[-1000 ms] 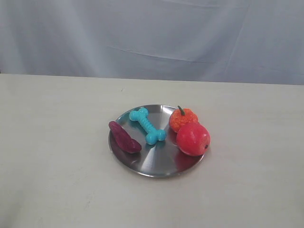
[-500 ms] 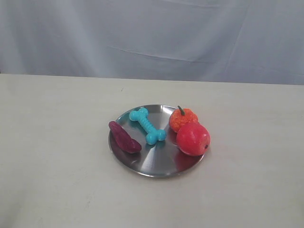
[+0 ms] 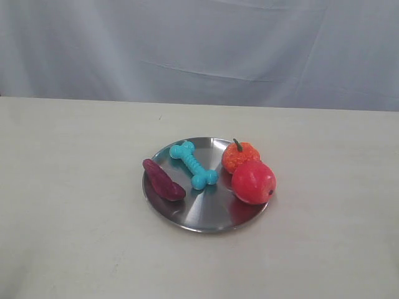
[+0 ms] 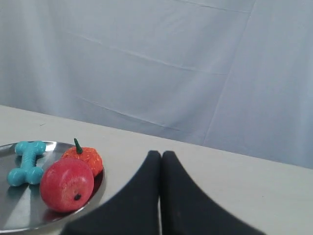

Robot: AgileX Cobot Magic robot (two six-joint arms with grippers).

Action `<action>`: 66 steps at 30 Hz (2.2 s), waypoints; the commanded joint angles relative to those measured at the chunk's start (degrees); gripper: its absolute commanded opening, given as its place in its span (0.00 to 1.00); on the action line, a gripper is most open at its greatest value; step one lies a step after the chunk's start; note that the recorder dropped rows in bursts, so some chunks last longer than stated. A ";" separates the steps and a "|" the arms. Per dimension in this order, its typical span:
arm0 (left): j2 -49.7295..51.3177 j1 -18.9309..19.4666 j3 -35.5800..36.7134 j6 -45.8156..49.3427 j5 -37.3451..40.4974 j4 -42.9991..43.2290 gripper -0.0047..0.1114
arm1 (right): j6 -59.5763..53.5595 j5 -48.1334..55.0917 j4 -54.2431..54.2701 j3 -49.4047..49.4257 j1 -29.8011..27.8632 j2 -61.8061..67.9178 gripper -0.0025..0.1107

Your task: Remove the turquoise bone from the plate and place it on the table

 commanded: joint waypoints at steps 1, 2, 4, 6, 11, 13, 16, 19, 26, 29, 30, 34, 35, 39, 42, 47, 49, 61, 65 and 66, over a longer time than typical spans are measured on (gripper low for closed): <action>-0.07 -0.13 0.19 0.02 -0.04 0.05 0.04 | -0.46 -3.00 -0.37 0.10 0.13 -0.32 0.02; -0.07 -0.13 0.19 0.02 -0.04 0.05 0.04 | -0.46 -4.32 -0.37 0.10 0.13 -0.32 0.02; -0.07 -0.13 0.19 0.02 -0.04 0.05 0.04 | -0.46 -6.42 0.06 0.10 0.13 -0.32 0.02; -0.07 -0.13 0.19 0.02 -0.04 0.05 0.04 | -0.05 -8.11 0.06 0.10 0.13 -0.32 0.02; -0.07 -0.13 0.19 0.02 -0.04 0.05 0.04 | 9.59 -10.51 0.06 0.10 0.13 -0.32 0.02; -0.07 -0.13 0.19 0.02 -0.04 0.05 0.04 | 13.42 -10.51 0.06 0.10 0.13 -0.32 0.02; -0.07 -0.13 0.19 0.02 -0.04 0.05 0.04 | 16.01 -9.53 0.06 0.10 0.13 -0.32 0.02; -0.07 -0.13 0.19 0.02 -0.04 0.05 0.04 | 21.23 -2.72 0.06 -2.46 0.50 1.80 0.02; -0.07 -0.13 0.19 0.02 -0.04 0.05 0.04 | 18.63 7.96 0.06 -15.53 7.85 16.99 0.02; -0.07 -0.13 0.19 0.02 -0.04 0.05 0.04 | 14.75 16.46 0.06 -24.44 12.67 25.67 0.02; -0.07 -0.13 0.19 0.02 -0.04 0.05 0.04 | 14.13 18.79 0.06 -27.86 14.00 29.03 0.02; -0.07 -0.13 0.19 0.02 -0.04 0.05 0.04 | 11.19 28.91 0.06 -41.41 20.23 42.40 0.02; -0.07 -0.13 0.19 0.02 -0.04 0.05 0.04 | 9.98 31.95 -0.16 -45.27 21.72 46.05 0.02; -0.07 -0.13 0.19 0.02 -0.04 0.05 0.04 | 9.42 43.58 -0.20 -59.65 25.75 59.57 0.02; -0.07 -0.13 0.19 0.02 -0.04 0.05 0.04 | 9.42 49.80 0.08 -68.73 26.72 68.30 0.02; -0.07 -0.13 0.19 0.02 -0.04 0.05 0.04 | 6.41 55.69 3.61 -80.85 26.72 80.84 0.02; -0.07 -0.13 0.19 0.02 -0.04 0.05 0.04 | 5.65 55.80 4.82 -84.03 26.72 85.33 0.02; -0.07 -0.13 0.19 0.02 -0.04 0.05 0.04 | 3.28 61.66 7.64 -105.38 26.72 115.49 0.02; -0.07 -0.13 0.19 0.02 -0.04 0.05 0.04 | 3.28 62.77 6.51 -110.68 26.72 121.03 0.02; -0.07 -0.13 0.19 0.02 -0.04 0.05 0.04 | 3.28 62.77 5.38 -112.85 26.72 123.24 0.02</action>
